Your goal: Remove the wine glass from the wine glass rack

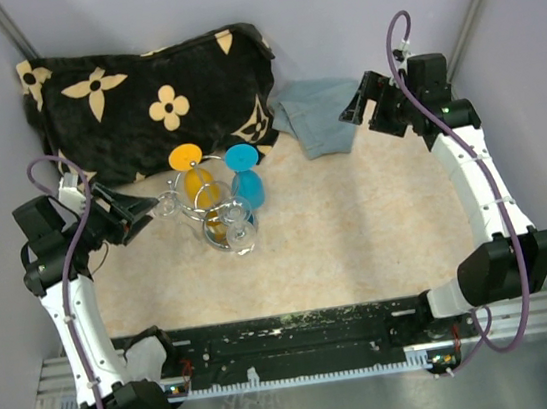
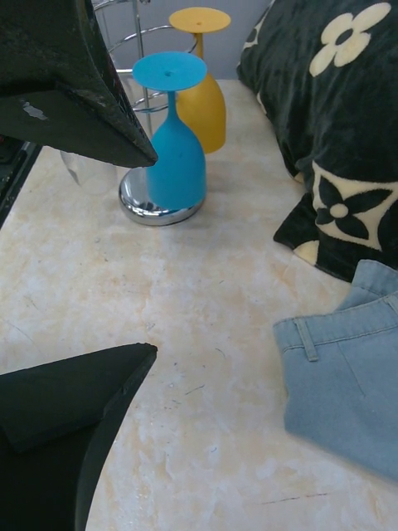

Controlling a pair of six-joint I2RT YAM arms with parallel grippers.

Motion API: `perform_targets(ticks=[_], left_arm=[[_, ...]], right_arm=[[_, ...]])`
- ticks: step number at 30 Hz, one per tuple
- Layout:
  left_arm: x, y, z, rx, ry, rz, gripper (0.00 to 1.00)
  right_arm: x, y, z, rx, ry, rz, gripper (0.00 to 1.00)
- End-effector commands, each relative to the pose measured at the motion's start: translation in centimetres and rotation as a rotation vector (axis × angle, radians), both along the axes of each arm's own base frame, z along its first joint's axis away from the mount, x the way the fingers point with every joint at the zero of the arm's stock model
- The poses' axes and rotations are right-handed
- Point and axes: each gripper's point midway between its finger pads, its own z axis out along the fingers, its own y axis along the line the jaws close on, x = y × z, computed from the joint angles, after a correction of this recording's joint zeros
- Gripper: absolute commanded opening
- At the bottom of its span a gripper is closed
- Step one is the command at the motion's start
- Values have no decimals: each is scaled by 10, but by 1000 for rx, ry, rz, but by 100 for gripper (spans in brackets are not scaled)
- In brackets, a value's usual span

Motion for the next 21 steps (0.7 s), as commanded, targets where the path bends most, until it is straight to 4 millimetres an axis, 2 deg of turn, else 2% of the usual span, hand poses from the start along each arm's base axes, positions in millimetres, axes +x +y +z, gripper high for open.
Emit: perform_targets(ticks=[1,8,17,21], left_arm=[[-8,-6,2,-32,-4,-23,67],[-13,-8,-5,-34,9,-22,62],[-8,-11,-7,-105,6,-8,51],[-7,-14,-6,-133,-5,-31,49]], right_arm=[[2,-2,24,19,-85,-10,87],[-2,-2,24,27,-85,-13,87],[-4,-2,28,32,-98,-20,87],[-3,-2,28,34,-99,-22,87]])
